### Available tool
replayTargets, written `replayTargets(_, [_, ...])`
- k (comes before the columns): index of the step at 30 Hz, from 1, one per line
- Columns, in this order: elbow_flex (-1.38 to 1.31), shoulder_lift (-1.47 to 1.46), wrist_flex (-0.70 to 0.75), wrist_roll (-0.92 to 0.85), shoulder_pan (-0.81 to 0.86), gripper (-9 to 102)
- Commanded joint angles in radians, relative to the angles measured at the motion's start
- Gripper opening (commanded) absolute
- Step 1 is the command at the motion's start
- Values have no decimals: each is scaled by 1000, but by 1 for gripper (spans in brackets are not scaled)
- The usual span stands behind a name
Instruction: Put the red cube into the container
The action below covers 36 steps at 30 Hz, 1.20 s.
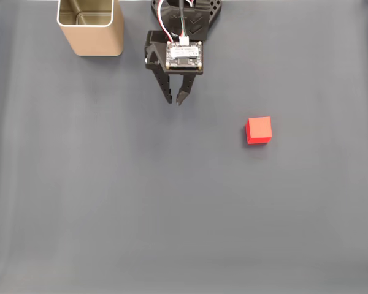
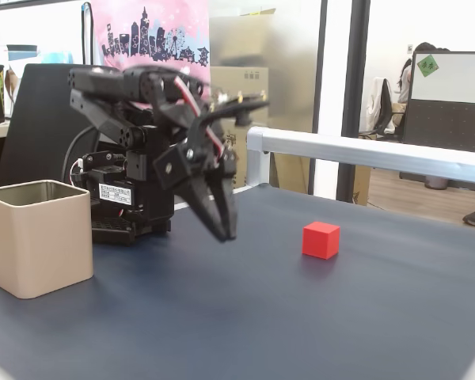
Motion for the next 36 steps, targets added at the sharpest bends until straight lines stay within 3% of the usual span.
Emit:
replayTargets(1, [-175,-75,9,14,-12,0])
replayTargets(12, [-589,-439,322,190,-262,0])
replayTargets(17, [-736,-594,399,301,-382,3])
replayTargets(25, [-847,-738,399,414,-454,16])
replayTargets(36, [-873,-871,365,437,-506,32])
